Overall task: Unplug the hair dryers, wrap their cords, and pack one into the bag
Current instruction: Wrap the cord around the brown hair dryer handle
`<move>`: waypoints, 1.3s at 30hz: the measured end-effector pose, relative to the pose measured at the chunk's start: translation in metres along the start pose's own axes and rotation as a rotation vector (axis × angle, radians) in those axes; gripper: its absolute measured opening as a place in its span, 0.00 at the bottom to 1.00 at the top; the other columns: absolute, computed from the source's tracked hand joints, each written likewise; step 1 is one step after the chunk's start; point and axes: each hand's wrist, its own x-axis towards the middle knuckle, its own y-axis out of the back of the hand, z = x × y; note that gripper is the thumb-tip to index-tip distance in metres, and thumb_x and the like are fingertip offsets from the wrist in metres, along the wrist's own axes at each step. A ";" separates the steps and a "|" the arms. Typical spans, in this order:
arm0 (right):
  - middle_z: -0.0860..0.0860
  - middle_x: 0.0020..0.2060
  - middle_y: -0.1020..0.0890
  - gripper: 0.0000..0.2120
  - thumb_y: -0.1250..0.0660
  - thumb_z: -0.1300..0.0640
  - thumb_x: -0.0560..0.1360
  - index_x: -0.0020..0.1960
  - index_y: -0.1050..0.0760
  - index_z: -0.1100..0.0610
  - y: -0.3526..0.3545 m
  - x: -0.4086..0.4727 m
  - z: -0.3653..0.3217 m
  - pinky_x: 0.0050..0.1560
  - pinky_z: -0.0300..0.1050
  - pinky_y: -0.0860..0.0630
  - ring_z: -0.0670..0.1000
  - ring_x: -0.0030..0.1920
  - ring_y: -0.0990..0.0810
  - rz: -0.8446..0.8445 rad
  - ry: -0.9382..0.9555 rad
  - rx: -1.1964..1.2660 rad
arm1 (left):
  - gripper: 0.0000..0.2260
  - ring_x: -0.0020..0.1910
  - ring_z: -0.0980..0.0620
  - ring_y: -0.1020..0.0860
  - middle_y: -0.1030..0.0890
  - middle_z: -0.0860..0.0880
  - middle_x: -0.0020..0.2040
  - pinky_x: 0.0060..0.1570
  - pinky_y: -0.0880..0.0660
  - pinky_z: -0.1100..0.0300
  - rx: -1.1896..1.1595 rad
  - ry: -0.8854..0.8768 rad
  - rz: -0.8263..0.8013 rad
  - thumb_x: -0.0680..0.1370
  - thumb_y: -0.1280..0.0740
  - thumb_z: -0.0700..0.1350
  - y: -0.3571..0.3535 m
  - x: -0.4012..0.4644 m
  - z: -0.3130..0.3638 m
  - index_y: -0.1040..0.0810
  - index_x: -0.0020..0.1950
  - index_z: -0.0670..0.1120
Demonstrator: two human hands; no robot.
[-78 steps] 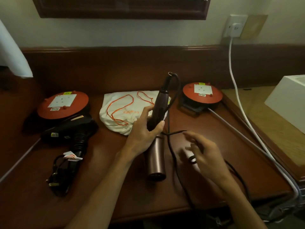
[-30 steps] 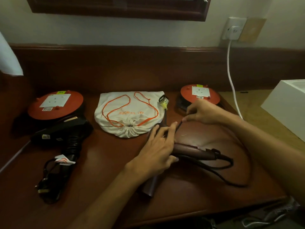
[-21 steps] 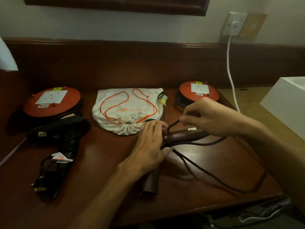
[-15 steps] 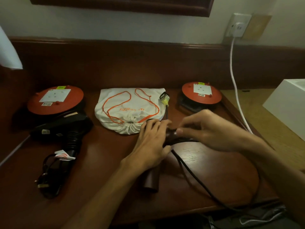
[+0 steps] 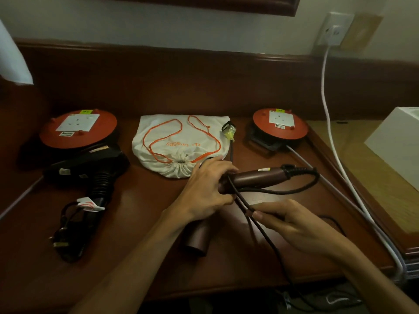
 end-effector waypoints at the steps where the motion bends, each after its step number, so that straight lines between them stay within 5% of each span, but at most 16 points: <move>1: 0.54 0.32 0.25 0.13 0.38 0.51 0.83 0.47 0.18 0.55 -0.001 0.002 0.003 0.35 0.43 0.34 0.50 0.32 0.29 0.000 -0.017 0.006 | 0.29 0.73 0.54 0.33 0.24 0.52 0.67 0.73 0.37 0.45 -0.028 0.015 0.026 0.64 0.29 0.50 0.000 -0.001 -0.001 0.22 0.65 0.49; 5: 0.47 0.31 0.20 0.11 0.35 0.52 0.82 0.44 0.17 0.50 -0.002 0.019 0.011 0.35 0.43 0.28 0.48 0.32 0.23 -0.016 -0.080 -0.020 | 0.29 0.74 0.55 0.33 0.24 0.52 0.70 0.73 0.35 0.47 -0.084 0.088 0.099 0.63 0.25 0.48 -0.001 -0.004 -0.003 0.21 0.64 0.48; 10: 0.33 0.41 0.19 0.05 0.32 0.48 0.79 0.48 0.18 0.40 -0.005 0.035 0.033 0.47 0.32 0.28 0.38 0.45 0.20 -0.060 -0.192 -0.111 | 0.28 0.78 0.60 0.43 0.29 0.49 0.75 0.77 0.52 0.58 -0.043 0.078 0.146 0.65 0.22 0.44 -0.007 -0.008 0.004 0.19 0.65 0.46; 14: 0.44 0.38 0.17 0.04 0.28 0.59 0.77 0.49 0.17 0.60 0.006 0.056 0.049 0.37 0.32 0.25 0.43 0.39 0.18 -0.003 -0.240 -0.098 | 0.28 0.77 0.65 0.45 0.28 0.51 0.75 0.76 0.61 0.60 -0.031 0.006 0.092 0.66 0.24 0.46 -0.011 -0.009 0.005 0.20 0.66 0.47; 17: 0.63 0.35 0.18 0.04 0.30 0.69 0.74 0.42 0.18 0.69 0.028 0.082 0.067 0.36 0.39 0.30 0.60 0.35 0.21 -0.037 -0.271 -0.218 | 0.28 0.78 0.62 0.43 0.26 0.55 0.73 0.78 0.59 0.45 0.079 -0.039 0.024 0.66 0.28 0.53 -0.014 -0.011 0.008 0.21 0.67 0.52; 21: 0.65 0.32 0.20 0.05 0.30 0.71 0.71 0.36 0.19 0.67 0.053 0.098 0.063 0.36 0.44 0.30 0.50 0.32 0.26 -0.155 -0.234 -0.205 | 0.28 0.78 0.63 0.45 0.27 0.60 0.73 0.76 0.61 0.38 0.139 -0.019 -0.033 0.70 0.29 0.55 -0.014 -0.008 0.008 0.23 0.70 0.54; 28: 0.37 0.31 0.16 0.30 0.31 0.70 0.76 0.34 0.17 0.34 0.051 0.079 0.069 0.38 0.32 0.25 0.35 0.34 0.20 -0.188 -0.181 -0.057 | 0.31 0.78 0.64 0.49 0.28 0.64 0.72 0.74 0.66 0.35 0.145 0.032 -0.101 0.68 0.29 0.52 -0.008 -0.004 0.011 0.26 0.72 0.58; 32: 0.57 0.38 0.15 0.07 0.28 0.63 0.75 0.43 0.14 0.54 0.053 0.076 0.070 0.43 0.53 0.22 0.57 0.38 0.19 -0.238 -0.216 -0.003 | 0.32 0.79 0.62 0.52 0.28 0.56 0.74 0.73 0.71 0.37 0.279 -0.031 -0.146 0.73 0.28 0.54 -0.010 -0.008 0.021 0.32 0.77 0.57; 34: 0.65 0.37 0.20 0.08 0.29 0.59 0.77 0.45 0.17 0.65 0.058 0.081 0.067 0.39 0.49 0.27 0.57 0.36 0.26 -0.275 -0.278 0.068 | 0.40 0.80 0.59 0.54 0.36 0.51 0.79 0.72 0.73 0.36 0.412 -0.077 -0.205 0.74 0.30 0.54 -0.014 -0.008 0.023 0.44 0.81 0.53; 39: 0.59 0.39 0.24 0.10 0.31 0.60 0.78 0.50 0.21 0.69 0.065 0.104 0.040 0.32 0.40 0.33 0.51 0.33 0.31 -0.362 -0.306 0.060 | 0.46 0.81 0.52 0.60 0.47 0.44 0.83 0.73 0.69 0.34 0.601 -0.085 -0.192 0.75 0.32 0.48 -0.027 -0.006 0.033 0.59 0.82 0.43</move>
